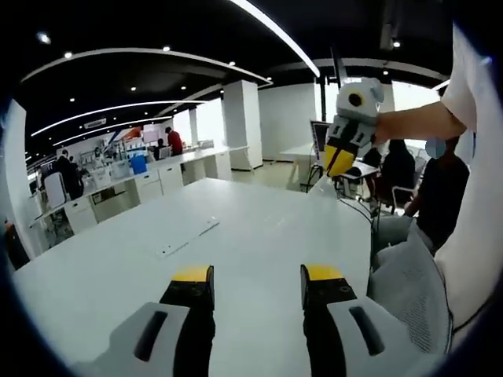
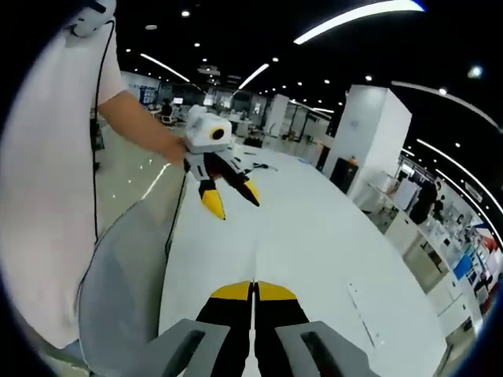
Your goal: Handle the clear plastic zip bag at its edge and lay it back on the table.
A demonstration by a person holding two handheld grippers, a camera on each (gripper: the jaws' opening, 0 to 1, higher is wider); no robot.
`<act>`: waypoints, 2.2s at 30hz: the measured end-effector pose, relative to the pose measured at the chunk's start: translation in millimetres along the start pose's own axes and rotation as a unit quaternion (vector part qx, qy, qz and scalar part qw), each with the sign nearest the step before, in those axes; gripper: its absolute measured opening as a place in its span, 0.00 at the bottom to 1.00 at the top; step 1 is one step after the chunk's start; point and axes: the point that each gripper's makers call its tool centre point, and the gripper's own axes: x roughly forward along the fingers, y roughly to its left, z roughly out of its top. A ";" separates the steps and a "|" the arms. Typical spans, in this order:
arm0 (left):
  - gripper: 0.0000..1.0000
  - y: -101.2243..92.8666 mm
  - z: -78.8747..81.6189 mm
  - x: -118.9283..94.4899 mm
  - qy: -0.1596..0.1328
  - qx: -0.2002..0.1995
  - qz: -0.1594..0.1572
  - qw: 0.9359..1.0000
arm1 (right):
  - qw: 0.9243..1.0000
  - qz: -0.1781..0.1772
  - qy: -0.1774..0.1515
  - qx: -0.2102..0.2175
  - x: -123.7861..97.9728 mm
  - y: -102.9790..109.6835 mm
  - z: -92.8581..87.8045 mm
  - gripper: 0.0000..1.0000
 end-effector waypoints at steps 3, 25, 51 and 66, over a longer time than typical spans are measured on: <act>0.37 -1.4 1.9 3.7 0.003 0.010 -0.011 1.000 | 1.000 0.003 0.001 -0.003 -2.2 1.0 3.4 0.00; 0.22 -9.8 8.3 10.5 0.000 0.013 -0.075 0.997 | 0.998 0.054 -0.023 -0.018 -13.2 10.5 44.1 0.00; 0.00 -31.2 40.5 -7.8 -0.029 0.000 -0.128 0.991 | 0.999 0.035 -0.007 0.031 -15.6 -7.4 21.0 0.00; 0.00 -42.1 47.0 -5.6 -0.018 0.037 -0.141 0.989 | 0.998 0.039 -0.001 0.044 -2.0 -6.2 24.5 0.20</act>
